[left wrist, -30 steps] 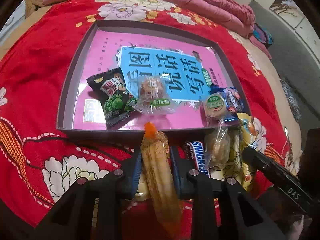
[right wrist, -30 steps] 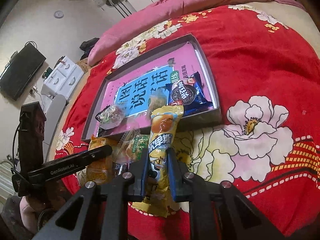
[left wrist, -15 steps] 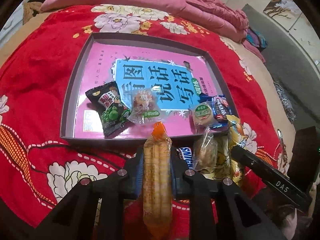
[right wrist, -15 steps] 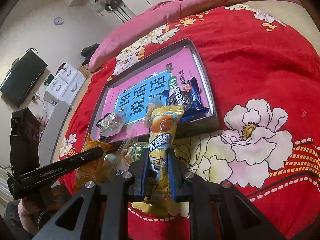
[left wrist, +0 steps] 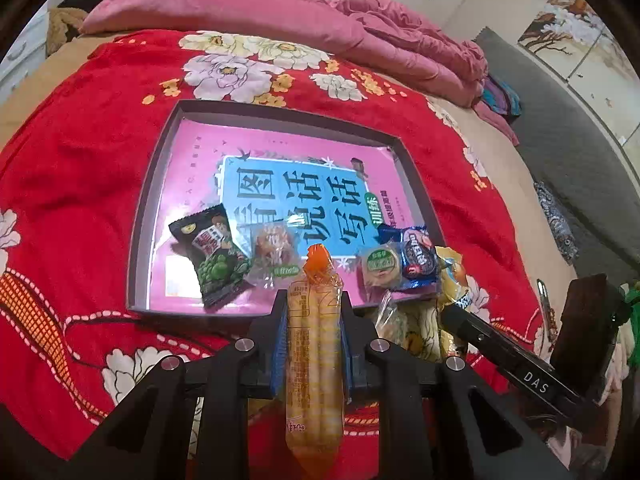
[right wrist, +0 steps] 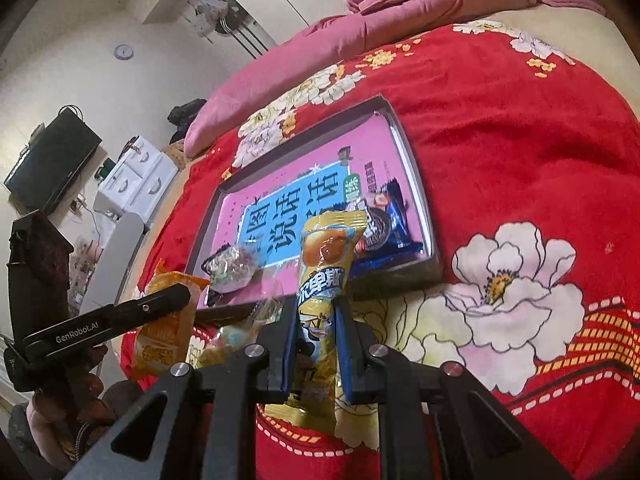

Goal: Organize snacks
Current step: 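Carry the wafer bar and candy bar over the tray with both grippers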

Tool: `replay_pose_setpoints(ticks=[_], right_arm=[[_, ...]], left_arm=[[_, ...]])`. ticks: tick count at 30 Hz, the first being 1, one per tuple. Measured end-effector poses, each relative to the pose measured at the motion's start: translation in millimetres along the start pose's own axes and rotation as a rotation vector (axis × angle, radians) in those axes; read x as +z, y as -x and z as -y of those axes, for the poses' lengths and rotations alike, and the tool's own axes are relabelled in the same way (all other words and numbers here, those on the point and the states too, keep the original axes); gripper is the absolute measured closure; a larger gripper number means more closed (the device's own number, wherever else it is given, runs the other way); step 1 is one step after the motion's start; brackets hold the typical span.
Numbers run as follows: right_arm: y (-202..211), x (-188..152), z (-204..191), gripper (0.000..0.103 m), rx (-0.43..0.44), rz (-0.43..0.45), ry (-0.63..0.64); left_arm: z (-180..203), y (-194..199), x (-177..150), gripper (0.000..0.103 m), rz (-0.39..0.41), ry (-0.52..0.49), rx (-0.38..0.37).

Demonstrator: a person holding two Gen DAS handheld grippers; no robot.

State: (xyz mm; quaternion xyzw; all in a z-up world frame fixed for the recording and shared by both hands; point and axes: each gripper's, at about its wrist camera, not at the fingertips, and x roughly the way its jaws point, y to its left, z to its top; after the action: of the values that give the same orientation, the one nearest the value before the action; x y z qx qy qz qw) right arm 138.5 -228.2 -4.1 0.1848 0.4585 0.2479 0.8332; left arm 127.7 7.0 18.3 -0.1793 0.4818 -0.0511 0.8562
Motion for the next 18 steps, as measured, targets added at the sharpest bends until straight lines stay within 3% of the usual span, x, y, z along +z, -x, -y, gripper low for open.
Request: replay_pose_setpoints(ticks=[18], right_arm=[[-0.6,26.6,0.0,0.085,-0.014,0.056,0.036]], left_arm=[[10.8,-13.8,26.3,0.081,0.026,0.012,-0.03]])
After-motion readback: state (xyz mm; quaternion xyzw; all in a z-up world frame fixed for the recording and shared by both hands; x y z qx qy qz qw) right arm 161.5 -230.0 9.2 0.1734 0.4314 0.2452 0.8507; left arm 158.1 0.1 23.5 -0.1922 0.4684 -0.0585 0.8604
